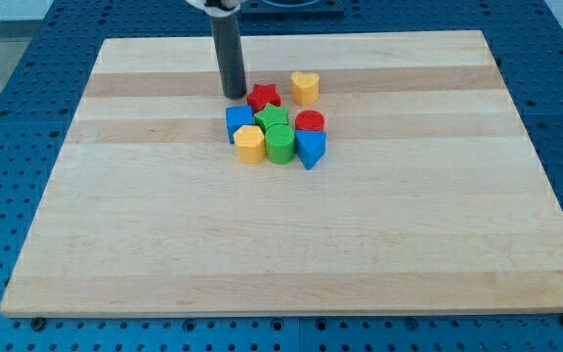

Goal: Push the yellow heart above the red circle

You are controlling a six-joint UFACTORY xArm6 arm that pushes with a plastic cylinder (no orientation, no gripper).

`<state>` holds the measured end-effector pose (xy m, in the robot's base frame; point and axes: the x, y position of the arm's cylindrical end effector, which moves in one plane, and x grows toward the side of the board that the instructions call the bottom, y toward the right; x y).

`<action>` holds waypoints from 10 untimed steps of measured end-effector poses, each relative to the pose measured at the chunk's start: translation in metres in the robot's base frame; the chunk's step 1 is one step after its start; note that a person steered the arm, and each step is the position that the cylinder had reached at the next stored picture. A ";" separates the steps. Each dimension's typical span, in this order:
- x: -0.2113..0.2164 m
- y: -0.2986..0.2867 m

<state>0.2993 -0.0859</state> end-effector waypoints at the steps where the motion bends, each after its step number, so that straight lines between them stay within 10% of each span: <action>1: -0.028 0.039; 3: -0.015 0.130; 10: 0.004 0.058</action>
<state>0.3035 -0.0277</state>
